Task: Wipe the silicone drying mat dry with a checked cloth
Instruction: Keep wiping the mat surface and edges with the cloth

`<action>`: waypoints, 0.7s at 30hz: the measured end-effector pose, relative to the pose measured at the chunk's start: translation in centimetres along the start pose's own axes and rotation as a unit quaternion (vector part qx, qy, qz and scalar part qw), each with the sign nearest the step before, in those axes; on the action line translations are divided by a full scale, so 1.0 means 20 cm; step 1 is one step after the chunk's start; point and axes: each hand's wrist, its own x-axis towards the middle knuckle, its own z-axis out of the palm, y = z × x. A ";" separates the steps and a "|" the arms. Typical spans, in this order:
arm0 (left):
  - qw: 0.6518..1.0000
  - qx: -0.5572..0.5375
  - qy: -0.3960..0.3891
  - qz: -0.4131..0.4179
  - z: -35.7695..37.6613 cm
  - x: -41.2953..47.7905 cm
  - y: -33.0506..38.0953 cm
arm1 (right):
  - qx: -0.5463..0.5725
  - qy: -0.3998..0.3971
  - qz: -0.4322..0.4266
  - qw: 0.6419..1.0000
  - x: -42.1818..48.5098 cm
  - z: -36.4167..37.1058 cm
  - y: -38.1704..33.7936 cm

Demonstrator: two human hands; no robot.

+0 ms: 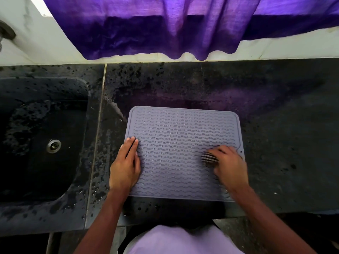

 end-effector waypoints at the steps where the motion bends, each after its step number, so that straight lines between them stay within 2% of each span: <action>1: 1.000 0.001 0.002 0.001 0.00 0.00 0.00 | -0.009 0.005 0.019 1.000 -0.01 -0.02 0.07; 6: 1.000 -0.001 0.001 -0.001 0.00 0.01 0.01 | -0.048 0.027 0.120 0.991 -0.08 -0.12 0.32; 9: 1.000 -0.018 0.001 -0.018 -0.01 0.02 0.01 | -0.043 0.060 0.131 0.989 -0.10 -0.13 0.27; 12: 0.997 -0.060 0.034 -0.041 -0.02 0.03 -0.01 | 0.024 0.063 0.076 0.995 -0.08 -0.08 0.05; 15: 0.998 -0.019 0.047 -0.024 -0.06 0.05 -0.06 | 0.106 0.027 -0.025 0.994 -0.02 0.03 -0.30; 18: 0.999 0.041 0.018 0.010 -0.07 0.03 -0.11 | 0.154 -0.014 -0.100 0.983 0.05 0.14 -0.68; 21: 0.998 0.054 -0.023 -0.009 -0.10 0.01 -0.14 | 0.145 -0.042 -0.144 0.978 0.11 0.21 -0.95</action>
